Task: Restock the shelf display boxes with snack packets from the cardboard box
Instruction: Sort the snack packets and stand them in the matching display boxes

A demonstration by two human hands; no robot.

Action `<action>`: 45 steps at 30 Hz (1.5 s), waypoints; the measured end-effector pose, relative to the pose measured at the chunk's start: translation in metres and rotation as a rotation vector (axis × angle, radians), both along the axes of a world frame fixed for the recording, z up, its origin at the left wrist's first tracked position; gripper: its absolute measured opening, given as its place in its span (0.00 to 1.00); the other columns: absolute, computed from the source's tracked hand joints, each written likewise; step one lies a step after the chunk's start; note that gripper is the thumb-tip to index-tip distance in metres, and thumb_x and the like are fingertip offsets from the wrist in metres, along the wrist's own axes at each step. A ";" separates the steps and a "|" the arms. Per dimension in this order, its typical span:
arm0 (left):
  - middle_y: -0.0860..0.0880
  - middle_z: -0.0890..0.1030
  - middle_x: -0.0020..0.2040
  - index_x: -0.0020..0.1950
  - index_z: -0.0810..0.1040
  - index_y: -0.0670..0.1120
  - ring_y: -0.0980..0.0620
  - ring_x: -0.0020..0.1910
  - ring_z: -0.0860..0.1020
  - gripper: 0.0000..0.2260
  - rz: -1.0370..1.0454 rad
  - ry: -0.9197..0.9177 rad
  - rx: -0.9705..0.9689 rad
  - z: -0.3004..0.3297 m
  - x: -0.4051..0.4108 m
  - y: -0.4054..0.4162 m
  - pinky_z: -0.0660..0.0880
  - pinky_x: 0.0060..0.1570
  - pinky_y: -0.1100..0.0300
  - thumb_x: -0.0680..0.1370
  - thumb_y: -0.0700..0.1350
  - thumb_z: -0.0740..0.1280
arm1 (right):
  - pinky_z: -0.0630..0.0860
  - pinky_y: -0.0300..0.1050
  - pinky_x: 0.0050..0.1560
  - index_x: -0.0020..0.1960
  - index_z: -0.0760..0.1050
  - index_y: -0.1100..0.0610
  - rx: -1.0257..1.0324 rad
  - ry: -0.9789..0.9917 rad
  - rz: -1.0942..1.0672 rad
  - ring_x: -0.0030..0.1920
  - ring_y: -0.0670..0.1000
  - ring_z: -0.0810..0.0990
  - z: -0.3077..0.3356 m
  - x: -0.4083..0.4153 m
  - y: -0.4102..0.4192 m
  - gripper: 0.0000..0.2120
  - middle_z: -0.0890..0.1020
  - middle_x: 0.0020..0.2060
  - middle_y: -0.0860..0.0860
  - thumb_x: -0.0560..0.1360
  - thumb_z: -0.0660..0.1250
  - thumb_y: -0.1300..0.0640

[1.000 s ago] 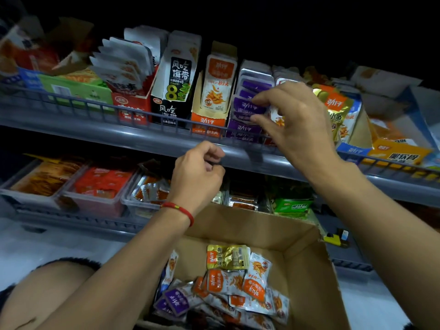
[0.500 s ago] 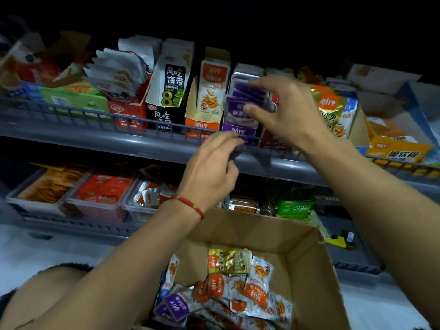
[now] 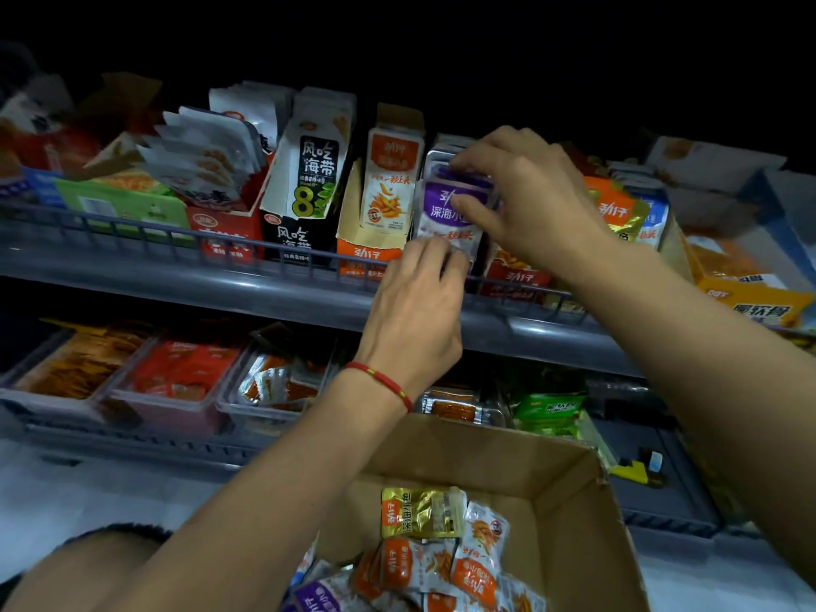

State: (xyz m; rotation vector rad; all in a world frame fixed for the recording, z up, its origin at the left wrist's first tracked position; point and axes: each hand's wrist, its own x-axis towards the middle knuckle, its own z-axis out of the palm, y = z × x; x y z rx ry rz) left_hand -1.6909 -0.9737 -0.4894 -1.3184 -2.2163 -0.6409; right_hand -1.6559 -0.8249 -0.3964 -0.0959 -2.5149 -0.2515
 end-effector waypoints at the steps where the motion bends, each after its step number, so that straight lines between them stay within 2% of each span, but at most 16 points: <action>1: 0.40 0.75 0.59 0.62 0.76 0.38 0.41 0.61 0.72 0.23 0.003 0.004 -0.004 0.001 0.000 0.001 0.74 0.60 0.47 0.66 0.34 0.69 | 0.73 0.59 0.62 0.72 0.72 0.53 0.033 -0.019 -0.019 0.65 0.58 0.74 0.000 -0.003 0.002 0.23 0.76 0.66 0.55 0.80 0.63 0.46; 5: 0.42 0.74 0.55 0.57 0.76 0.40 0.42 0.55 0.72 0.21 -0.004 -0.022 0.000 0.006 -0.003 0.003 0.74 0.52 0.46 0.65 0.33 0.67 | 0.68 0.59 0.65 0.76 0.68 0.51 -0.017 -0.054 -0.071 0.69 0.59 0.70 0.000 -0.013 0.010 0.25 0.74 0.70 0.55 0.81 0.65 0.47; 10: 0.43 0.71 0.53 0.55 0.76 0.41 0.45 0.54 0.69 0.19 -0.110 -0.091 0.043 0.008 -0.014 -0.001 0.74 0.51 0.50 0.66 0.29 0.65 | 0.64 0.61 0.67 0.78 0.64 0.49 0.026 -0.103 -0.081 0.71 0.58 0.68 -0.004 -0.010 0.013 0.25 0.72 0.72 0.54 0.83 0.59 0.43; 16: 0.43 0.74 0.54 0.53 0.76 0.40 0.45 0.56 0.72 0.15 -0.168 -0.109 0.144 0.004 -0.015 -0.009 0.75 0.54 0.51 0.69 0.29 0.64 | 0.63 0.60 0.69 0.81 0.58 0.50 0.026 -0.130 -0.049 0.73 0.58 0.66 -0.005 0.001 0.013 0.29 0.69 0.75 0.54 0.84 0.52 0.39; 20: 0.43 0.75 0.56 0.54 0.76 0.40 0.45 0.57 0.72 0.14 -0.181 -0.096 0.142 0.003 -0.013 -0.013 0.74 0.57 0.53 0.70 0.30 0.64 | 0.61 0.61 0.71 0.82 0.55 0.51 0.017 -0.154 -0.040 0.76 0.57 0.64 -0.008 0.008 0.010 0.32 0.66 0.77 0.53 0.83 0.47 0.36; 26: 0.43 0.77 0.57 0.54 0.78 0.39 0.45 0.60 0.73 0.15 -0.196 -0.090 0.134 0.001 -0.007 -0.021 0.72 0.64 0.53 0.69 0.29 0.63 | 0.61 0.60 0.71 0.82 0.55 0.52 -0.010 -0.140 -0.006 0.76 0.57 0.64 -0.010 0.017 0.005 0.37 0.66 0.78 0.54 0.80 0.51 0.33; 35: 0.45 0.77 0.58 0.56 0.78 0.40 0.47 0.61 0.73 0.15 -0.192 -0.106 0.163 -0.003 0.001 -0.034 0.71 0.64 0.57 0.71 0.30 0.65 | 0.60 0.63 0.75 0.82 0.55 0.52 -0.025 -0.156 0.003 0.78 0.56 0.62 -0.017 0.028 0.003 0.43 0.63 0.79 0.53 0.76 0.53 0.27; 37: 0.46 0.77 0.58 0.57 0.78 0.40 0.48 0.60 0.73 0.16 -0.168 -0.117 0.215 -0.003 0.002 -0.036 0.71 0.63 0.58 0.71 0.30 0.64 | 0.60 0.62 0.75 0.81 0.55 0.50 -0.041 -0.147 0.017 0.78 0.55 0.61 -0.017 0.030 0.002 0.42 0.63 0.79 0.52 0.77 0.50 0.26; 40: 0.46 0.77 0.59 0.60 0.77 0.41 0.49 0.60 0.74 0.18 -0.124 -0.133 0.266 -0.003 0.000 -0.037 0.71 0.62 0.60 0.71 0.30 0.64 | 0.61 0.63 0.73 0.80 0.59 0.47 -0.069 -0.132 0.056 0.78 0.56 0.62 -0.017 0.030 0.002 0.35 0.64 0.78 0.52 0.80 0.46 0.30; 45: 0.47 0.77 0.58 0.59 0.78 0.42 0.50 0.59 0.74 0.17 -0.126 -0.148 0.277 -0.009 -0.004 -0.039 0.72 0.61 0.60 0.72 0.30 0.65 | 0.63 0.62 0.72 0.79 0.62 0.48 -0.056 -0.098 0.063 0.76 0.57 0.65 -0.022 0.029 0.006 0.30 0.67 0.77 0.53 0.83 0.47 0.34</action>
